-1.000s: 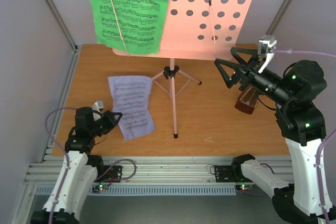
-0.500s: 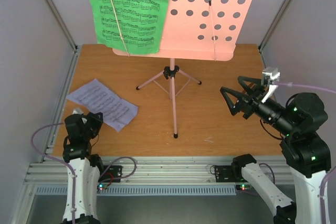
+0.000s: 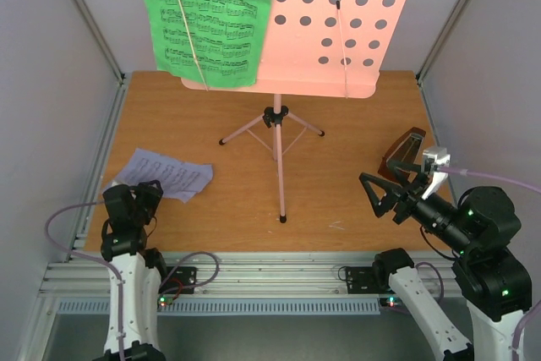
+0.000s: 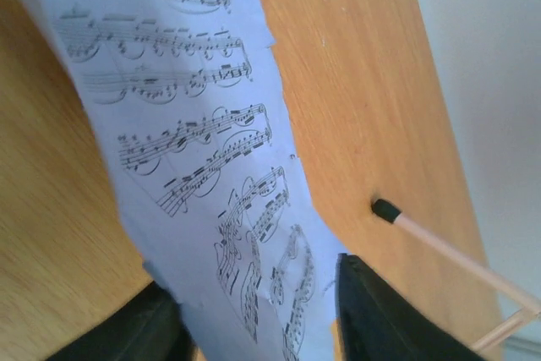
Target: Pack up the instrument practice props
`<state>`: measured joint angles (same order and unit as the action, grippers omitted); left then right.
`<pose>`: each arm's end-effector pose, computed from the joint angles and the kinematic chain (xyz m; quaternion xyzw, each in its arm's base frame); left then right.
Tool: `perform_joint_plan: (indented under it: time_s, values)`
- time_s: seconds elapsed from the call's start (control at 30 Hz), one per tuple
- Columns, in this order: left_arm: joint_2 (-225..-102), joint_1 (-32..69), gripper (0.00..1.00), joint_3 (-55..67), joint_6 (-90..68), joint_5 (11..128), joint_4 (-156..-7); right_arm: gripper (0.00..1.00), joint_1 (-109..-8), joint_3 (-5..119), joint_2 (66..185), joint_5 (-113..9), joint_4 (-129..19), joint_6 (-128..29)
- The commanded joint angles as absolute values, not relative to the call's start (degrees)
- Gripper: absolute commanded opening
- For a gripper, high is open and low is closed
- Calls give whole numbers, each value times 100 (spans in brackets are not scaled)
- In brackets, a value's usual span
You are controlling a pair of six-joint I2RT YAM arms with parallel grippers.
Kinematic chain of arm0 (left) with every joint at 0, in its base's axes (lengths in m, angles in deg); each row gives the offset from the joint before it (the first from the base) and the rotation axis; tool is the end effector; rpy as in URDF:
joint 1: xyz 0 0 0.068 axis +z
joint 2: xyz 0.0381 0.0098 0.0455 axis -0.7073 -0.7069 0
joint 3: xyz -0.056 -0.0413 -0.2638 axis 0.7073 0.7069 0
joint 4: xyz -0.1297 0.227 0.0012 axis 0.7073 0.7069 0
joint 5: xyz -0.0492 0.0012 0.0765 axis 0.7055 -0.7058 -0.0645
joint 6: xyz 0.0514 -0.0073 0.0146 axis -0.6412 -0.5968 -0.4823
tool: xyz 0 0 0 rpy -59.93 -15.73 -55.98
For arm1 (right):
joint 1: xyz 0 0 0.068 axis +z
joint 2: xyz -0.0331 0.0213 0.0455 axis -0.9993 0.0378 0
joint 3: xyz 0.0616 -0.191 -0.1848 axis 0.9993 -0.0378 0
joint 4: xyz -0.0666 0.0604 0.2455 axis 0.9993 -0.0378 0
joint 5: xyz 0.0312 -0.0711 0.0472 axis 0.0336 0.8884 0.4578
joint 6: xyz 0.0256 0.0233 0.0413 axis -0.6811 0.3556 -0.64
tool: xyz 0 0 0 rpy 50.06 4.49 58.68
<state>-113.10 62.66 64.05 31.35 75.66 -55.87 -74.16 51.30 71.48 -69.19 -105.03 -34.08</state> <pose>0.1194 0.0284 0.1757 -0.4648 0.7493 -0.2483 0.4011 0.0246 0.0217 0.4294 -0.2813 0.6953 0.1944 0.6321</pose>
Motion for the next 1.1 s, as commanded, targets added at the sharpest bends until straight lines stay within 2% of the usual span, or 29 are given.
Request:
perform_joint_plan:
  time_s: [0.0, 0.13, 0.23, 0.5, 0.57, 0.7, 0.8, 0.87, 0.9, 1.07]
  values:
    - [-11067, 6303, 57, 6139, 2964, 7364, -5359, 99, -7421, 5078, 6916, -6797, -10913, -3598]
    - [-10867, 6303, 89, 5864, 2755, 7002, -4760, 98, -7421, 5035, 6771, -6687, -11009, -3594]
    - [-10689, 6303, 99, 5507, 2679, 6520, -4199, 99, -7420, 4991, 6712, -6717, -11033, -3566]
    - [-10574, 6303, 99, 4269, 2153, 6017, -3550, 99, -7425, 4771, 6664, -6851, -10997, -3625]
    - [-10683, 6303, 99, 4051, 1981, 6353, -3742, 99, -7421, 4722, 6663, -7040, -10910, -3648]
    - [-11247, 6303, 98, 3576, 1486, 7841, -4025, 98, -7425, 4558, 6569, -7393, -10629, -3797]
    - [-11640, 6294, 91, 3373, 1301, 8898, -4362, 98, -7421, 4518, 6527, -7496, -10413, -3907]
    - [-11821, 6275, 80, 3210, 1227, 9610, -4672, 98, -7421, 4539, 6549, -7527, -10159, -3970]
    - [-11976, 6239, 78, 3011, 1119, 9907, -4659, 98, -7421, 4536, 6552, -7554, -9971, -4023]
    - [-12514, 5756, 76, 1684, 149, 10024, -3537, 98, -7421, 4559, 6810, -7928, -8829, -4203]
